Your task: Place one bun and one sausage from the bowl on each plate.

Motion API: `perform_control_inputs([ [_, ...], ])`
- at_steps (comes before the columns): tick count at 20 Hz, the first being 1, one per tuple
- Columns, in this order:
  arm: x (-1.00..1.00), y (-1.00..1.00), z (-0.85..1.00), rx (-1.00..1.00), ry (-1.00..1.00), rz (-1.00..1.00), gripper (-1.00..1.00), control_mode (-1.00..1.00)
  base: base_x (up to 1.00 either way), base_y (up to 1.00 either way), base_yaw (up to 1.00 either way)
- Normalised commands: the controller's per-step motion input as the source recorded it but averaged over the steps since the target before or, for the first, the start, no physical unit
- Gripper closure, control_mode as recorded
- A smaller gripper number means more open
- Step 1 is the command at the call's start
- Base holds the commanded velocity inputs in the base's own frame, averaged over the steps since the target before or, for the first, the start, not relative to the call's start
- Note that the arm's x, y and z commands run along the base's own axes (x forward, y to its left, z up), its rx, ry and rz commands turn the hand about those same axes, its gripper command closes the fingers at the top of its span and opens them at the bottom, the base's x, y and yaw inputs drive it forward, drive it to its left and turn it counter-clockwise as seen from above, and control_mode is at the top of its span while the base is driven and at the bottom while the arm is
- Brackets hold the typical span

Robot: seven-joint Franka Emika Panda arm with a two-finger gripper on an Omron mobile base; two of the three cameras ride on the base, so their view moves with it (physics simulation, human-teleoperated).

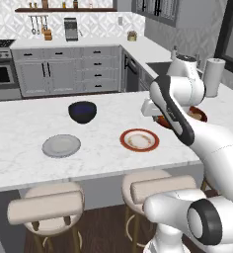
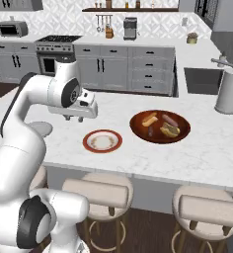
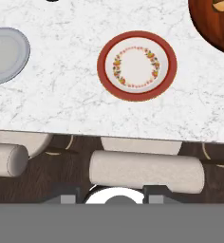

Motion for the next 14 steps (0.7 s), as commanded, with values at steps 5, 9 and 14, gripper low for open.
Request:
perform_control_inputs([
  [5,0.00,0.00,0.00,0.00,0.00,0.00,-1.00,1.00,0.00,-0.47,0.01],
  [9,0.00,0.00,0.00,0.00,0.00,0.00,-1.00,1.00,-0.08,-0.93,0.04],
  [14,0.00,0.00,0.00,0.00,0.00,0.00,-1.00,1.00,0.00,-0.66,0.09],
])
